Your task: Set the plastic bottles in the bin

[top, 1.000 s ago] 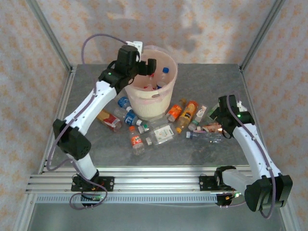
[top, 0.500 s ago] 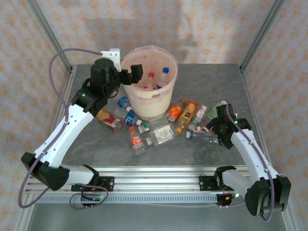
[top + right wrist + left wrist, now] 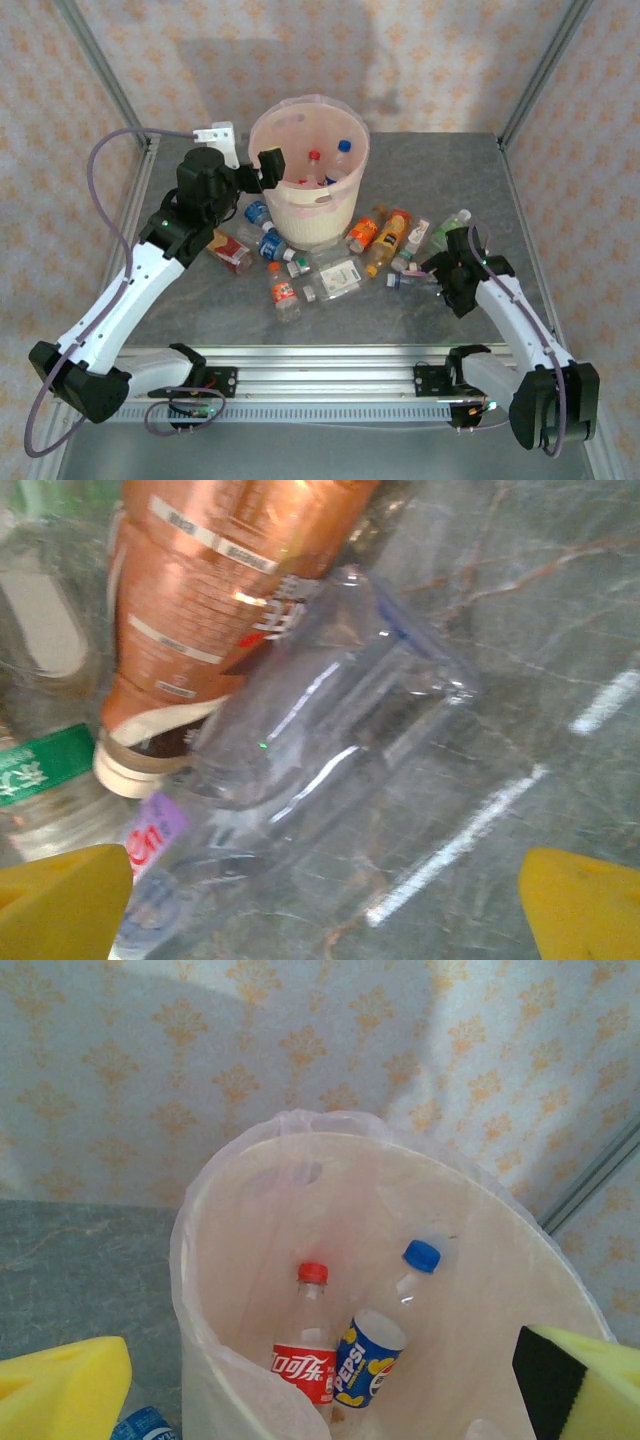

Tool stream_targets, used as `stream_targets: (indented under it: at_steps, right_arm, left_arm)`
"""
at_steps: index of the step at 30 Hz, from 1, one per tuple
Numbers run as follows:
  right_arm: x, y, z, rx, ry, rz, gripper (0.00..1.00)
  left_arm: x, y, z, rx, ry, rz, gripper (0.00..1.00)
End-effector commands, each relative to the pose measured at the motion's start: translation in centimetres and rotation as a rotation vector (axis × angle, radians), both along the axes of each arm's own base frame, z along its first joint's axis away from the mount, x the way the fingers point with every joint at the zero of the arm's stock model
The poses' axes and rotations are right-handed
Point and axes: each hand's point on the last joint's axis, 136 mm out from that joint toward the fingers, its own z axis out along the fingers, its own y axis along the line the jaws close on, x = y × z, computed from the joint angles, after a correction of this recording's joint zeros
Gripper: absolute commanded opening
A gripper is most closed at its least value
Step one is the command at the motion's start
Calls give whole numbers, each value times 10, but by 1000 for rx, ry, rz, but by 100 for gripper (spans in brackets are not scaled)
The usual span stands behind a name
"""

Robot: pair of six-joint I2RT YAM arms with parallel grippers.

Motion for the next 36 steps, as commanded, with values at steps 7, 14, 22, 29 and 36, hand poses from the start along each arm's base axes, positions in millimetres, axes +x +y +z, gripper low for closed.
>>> stream_targets:
  at_steps: [7,14,22,29,36]
  right_arm:
    - [19,8,-7,40,-26,-34,98]
    - [11,7,-20,33,14,-32,97]
    - [4,7,-35,36,46,-28,94]
    - [-7,4,-41,14,89,-13,90]
    - [-6,7,-50,30,94,-15,88]
  left_arm:
    - [-3,6,0,-3,-24,40,100]
    - [-3,7,0,-4,-22,47,100]
    - [-4,10,-1,-8,-20,57,100]
    - [-6,12,0,-2,-20,64,100]
    - [-8,14,3,-7,-26,69,100]
